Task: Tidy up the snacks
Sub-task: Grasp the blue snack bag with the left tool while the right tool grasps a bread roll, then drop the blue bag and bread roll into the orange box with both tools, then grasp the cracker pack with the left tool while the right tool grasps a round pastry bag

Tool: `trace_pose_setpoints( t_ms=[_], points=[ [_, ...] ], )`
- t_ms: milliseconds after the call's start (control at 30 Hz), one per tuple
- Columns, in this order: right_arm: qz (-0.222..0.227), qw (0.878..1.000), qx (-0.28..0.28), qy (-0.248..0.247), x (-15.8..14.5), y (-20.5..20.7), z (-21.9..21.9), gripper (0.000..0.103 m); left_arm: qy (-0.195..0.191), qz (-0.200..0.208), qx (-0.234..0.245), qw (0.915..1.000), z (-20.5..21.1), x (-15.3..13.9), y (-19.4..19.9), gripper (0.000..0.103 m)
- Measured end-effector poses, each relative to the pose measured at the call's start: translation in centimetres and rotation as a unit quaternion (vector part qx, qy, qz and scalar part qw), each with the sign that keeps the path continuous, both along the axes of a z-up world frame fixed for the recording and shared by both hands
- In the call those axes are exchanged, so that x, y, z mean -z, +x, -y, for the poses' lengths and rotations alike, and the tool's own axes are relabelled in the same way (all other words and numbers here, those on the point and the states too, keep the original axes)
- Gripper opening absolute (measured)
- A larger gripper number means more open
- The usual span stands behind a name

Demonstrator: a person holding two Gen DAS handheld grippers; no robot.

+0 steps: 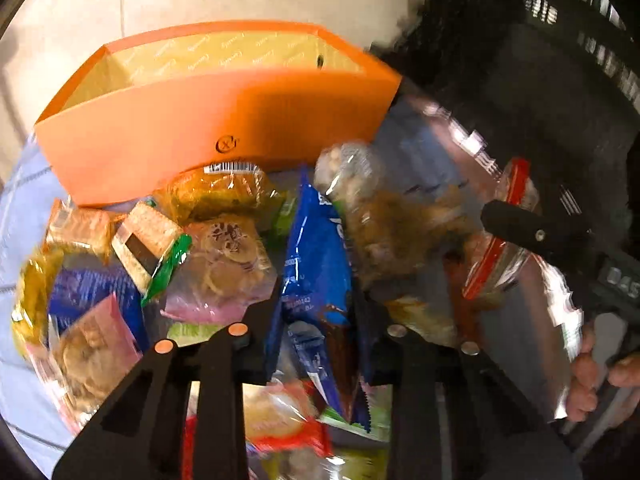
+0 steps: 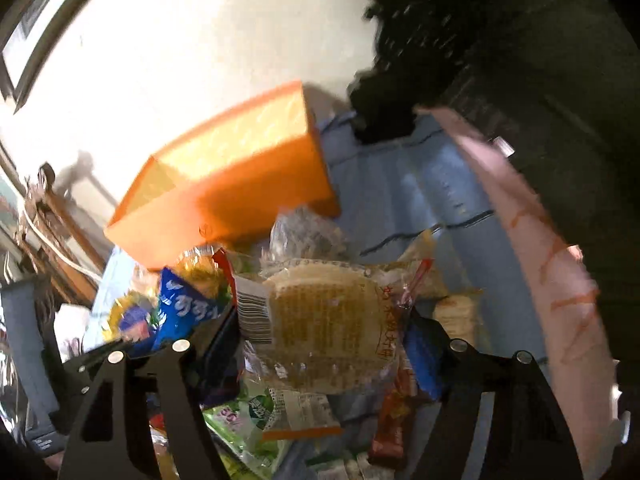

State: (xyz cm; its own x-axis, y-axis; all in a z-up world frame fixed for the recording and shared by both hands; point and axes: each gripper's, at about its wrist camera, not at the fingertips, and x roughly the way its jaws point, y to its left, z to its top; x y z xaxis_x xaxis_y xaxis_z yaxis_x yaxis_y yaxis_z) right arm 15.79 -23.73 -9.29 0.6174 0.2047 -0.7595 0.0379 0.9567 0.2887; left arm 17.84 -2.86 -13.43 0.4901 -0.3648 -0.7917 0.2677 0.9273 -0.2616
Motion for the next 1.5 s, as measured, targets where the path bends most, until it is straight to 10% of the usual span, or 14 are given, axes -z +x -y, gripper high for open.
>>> trace_pose_setpoints(
  t_ms=[133,267,500,733,800,867,1033,1333,1500],
  points=[
    [0.032,0.999,0.008,-0.01,-2.8,-0.8,0.9,0.075,-0.015,0.025,-0.006,0.9996,-1.1,-2.1,-0.5,0.028],
    [0.055,0.998,0.008,0.01,-5.0,-0.5,1.1,0.075,-0.113,0.013,-0.043,0.9926,-4.0,-4.8,-0.3,0.028],
    [0.112,0.993,-0.032,-0.013,-9.5,7.3,-2.2,0.075,-0.021,0.138,-0.094,0.9857,-8.8,-14.0,4.8,0.029],
    [0.091,0.994,-0.048,-0.023,-10.2,17.0,-4.9,0.075,0.019,0.157,-0.139,0.9776,-10.8,-16.8,11.7,0.029],
    [0.09,0.994,-0.047,-0.032,-10.0,18.7,-5.3,0.078,0.023,0.159,-0.147,0.976,-11.0,-16.7,12.4,0.031],
    [0.071,0.995,-0.048,-0.043,-9.4,19.9,-5.4,0.099,0.054,0.168,-0.165,0.9703,-10.7,-16.0,12.8,0.096],
    [0.047,0.996,-0.056,-0.048,-6.9,16.1,-4.2,0.099,0.073,0.163,-0.124,0.9761,-8.9,-13.4,9.5,0.099],
    [-0.107,0.993,-0.028,-0.04,6.5,7.0,-3.4,0.099,0.059,0.026,-0.096,0.9933,-7.1,-3.1,4.6,0.099],
    [-0.088,0.994,-0.026,-0.061,8.5,7.1,-4.7,0.1,0.039,-0.029,-0.118,0.9918,-7.1,-0.2,6.1,0.099]
  ],
)
